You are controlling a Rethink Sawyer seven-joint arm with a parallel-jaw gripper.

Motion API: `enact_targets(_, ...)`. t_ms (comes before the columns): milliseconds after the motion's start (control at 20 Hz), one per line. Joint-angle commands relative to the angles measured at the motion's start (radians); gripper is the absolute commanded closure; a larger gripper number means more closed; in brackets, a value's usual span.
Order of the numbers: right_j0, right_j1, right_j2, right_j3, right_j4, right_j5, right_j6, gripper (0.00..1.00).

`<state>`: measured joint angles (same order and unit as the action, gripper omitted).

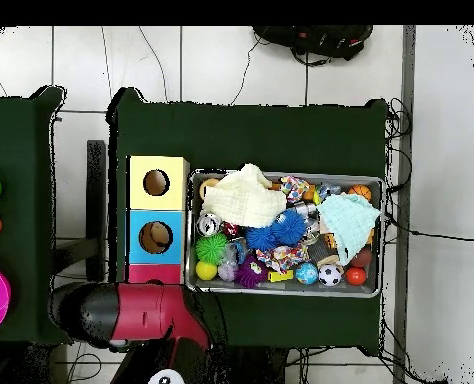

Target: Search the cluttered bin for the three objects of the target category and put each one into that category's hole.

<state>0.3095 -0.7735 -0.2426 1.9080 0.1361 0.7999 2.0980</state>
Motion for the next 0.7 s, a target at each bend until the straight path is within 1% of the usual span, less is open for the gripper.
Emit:
enact_targets(50,-0.007,0.002,0.012,0.025,0.015,-0.017,0.195,1.0)
enact_targets(550,0.002,0.041,0.008,-0.04,0.022,0.032,0.228,1.0)
enact_targets(700,0.013,0.061,0.006,-0.055,0.024,0.024,0.243,1.0)
